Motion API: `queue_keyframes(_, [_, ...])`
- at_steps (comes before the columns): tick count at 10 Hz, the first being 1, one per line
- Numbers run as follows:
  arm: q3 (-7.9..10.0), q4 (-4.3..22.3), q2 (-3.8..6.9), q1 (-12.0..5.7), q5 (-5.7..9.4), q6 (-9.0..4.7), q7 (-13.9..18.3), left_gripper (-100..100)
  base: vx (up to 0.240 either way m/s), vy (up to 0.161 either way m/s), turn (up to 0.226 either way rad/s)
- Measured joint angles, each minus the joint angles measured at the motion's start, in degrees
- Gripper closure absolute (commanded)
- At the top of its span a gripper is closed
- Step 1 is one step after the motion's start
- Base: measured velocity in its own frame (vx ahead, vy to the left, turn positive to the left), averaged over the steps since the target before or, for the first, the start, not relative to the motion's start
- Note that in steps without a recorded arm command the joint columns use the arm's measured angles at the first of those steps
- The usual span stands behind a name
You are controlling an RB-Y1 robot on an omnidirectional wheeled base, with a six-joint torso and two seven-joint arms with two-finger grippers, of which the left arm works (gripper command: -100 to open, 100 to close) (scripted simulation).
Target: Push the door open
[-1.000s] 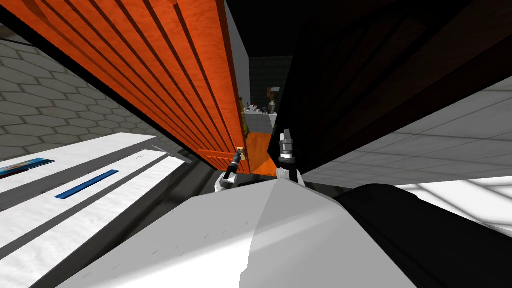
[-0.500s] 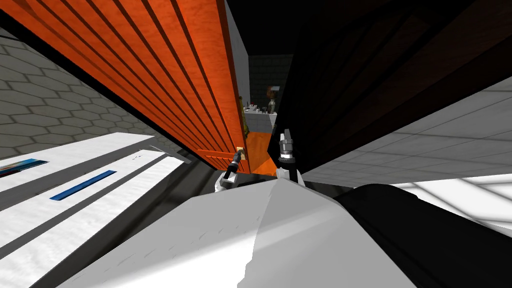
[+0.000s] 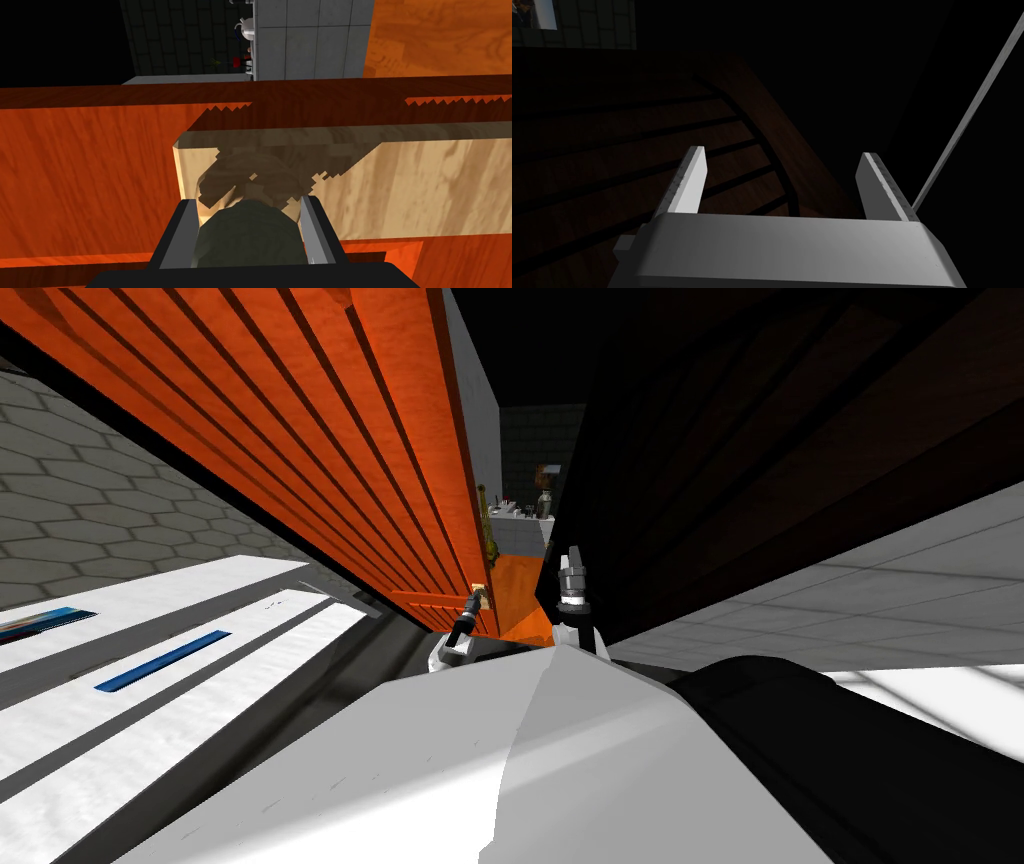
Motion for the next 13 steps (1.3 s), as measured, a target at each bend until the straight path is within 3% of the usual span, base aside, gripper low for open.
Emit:
queue_keyframes(2, [1.11, -0.05, -0.57, -0.46, -0.07, 0.42, -0.59, 100, 0.165, -0.134, 0.068])
queue_keyframes(8, [5.14, 3.04, -1.86, -2.61, 0.03, -0.6, -2.03, 100, 0.144, -0.094, 0.079])
queue_keyframes(13, [7.65, 3.45, -2.91, -2.88, -0.02, -0.13, -3.2, 100, 0.091, -0.067, 0.062])
